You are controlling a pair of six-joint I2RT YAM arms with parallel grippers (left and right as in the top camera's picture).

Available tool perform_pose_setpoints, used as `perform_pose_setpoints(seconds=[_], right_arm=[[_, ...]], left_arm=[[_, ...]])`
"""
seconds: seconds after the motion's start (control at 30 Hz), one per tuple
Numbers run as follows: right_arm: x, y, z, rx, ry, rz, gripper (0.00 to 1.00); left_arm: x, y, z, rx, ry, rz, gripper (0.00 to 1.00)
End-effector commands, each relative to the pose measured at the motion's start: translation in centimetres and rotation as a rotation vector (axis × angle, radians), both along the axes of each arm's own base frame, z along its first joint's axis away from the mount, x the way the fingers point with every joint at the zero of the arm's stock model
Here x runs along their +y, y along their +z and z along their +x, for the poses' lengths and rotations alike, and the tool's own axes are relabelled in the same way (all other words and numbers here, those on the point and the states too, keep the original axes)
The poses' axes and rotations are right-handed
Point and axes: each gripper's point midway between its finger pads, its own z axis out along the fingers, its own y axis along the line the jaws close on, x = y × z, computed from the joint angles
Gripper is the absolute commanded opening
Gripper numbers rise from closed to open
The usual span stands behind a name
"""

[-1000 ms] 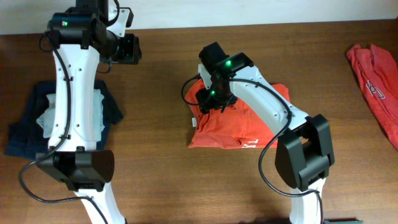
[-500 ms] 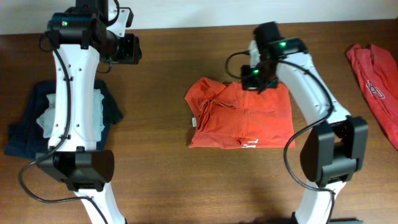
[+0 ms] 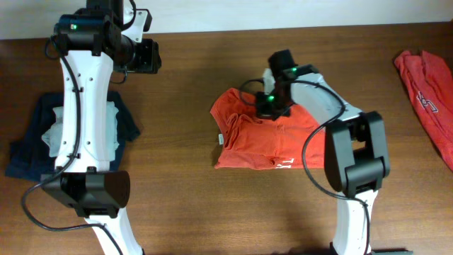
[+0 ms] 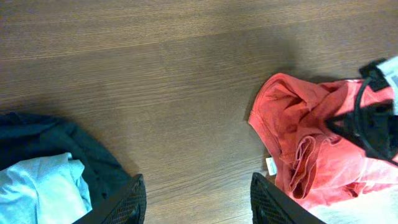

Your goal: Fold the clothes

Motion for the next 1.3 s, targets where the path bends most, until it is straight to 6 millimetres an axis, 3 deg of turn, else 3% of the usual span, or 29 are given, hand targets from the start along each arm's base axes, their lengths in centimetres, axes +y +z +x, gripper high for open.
perform_pose_setpoints(seconds=[0.0, 0.1, 0.27, 0.4, 0.47, 0.5, 0.53, 0.63, 0.73, 0.93, 1.07, 1.17, 1.27], right_arm=[[7.2, 4.4, 0.4, -0.103, 0.166, 0.33, 0.04], [9.9, 8.0, 1.4, -0.21, 0.25, 0.514, 0.04], [9.3, 10.4, 3.0, -0.277, 0.237, 0.57, 0.04], [4.8, 11.1, 3.8, -0.242, 0.134, 0.547, 0.04], [1.9, 10.4, 3.4, -0.168, 0.055, 0.513, 0.04], [0.9, 10.0, 3.1, -0.137, 0.025, 0.496, 0.04], [-1.9, 8.4, 2.2, -0.049, -0.05, 0.43, 0.04], [-5.7, 5.7, 0.2, 0.058, -0.114, 0.27, 0.04], [-6.8, 4.1, -1.0, 0.107, -0.121, 0.183, 0.04], [-4.8, 0.7, -2.9, 0.159, -0.113, 0.133, 0.04], [-2.5, -1.0, -2.9, 0.14, -0.128, 0.159, 0.04], [0.6, -0.1, -1.6, 0.058, -0.076, 0.268, 0.04], [5.1, 4.1, 1.1, -0.134, 0.068, 0.505, 0.04]], left_arm=[[0.4, 1.7, -0.3, -0.044, -0.004, 0.011, 0.54], [0.4, 1.7, -0.3, -0.044, -0.005, 0.011, 0.54], [0.4, 1.7, -0.3, -0.044, -0.004, 0.01, 0.54], [0.4, 1.6, -0.6, -0.034, -0.016, 0.016, 0.54], [0.4, 1.5, -0.7, -0.032, -0.042, 0.029, 0.54], [0.4, 1.4, -0.8, -0.031, -0.046, 0.031, 0.54], [0.4, 1.4, -0.8, -0.031, -0.045, 0.031, 0.54], [0.4, 1.5, -0.7, -0.036, -0.045, 0.031, 0.54], [0.4, 1.6, -0.4, -0.047, -0.045, 0.03, 0.54], [0.4, 1.5, -0.6, -0.04, -0.045, 0.031, 0.54], [0.4, 1.4, -0.9, -0.025, -0.045, 0.031, 0.54], [0.4, 1.3, -1.0, -0.022, -0.045, 0.031, 0.54], [0.4, 1.4, -1.0, -0.023, -0.046, 0.031, 0.54]])
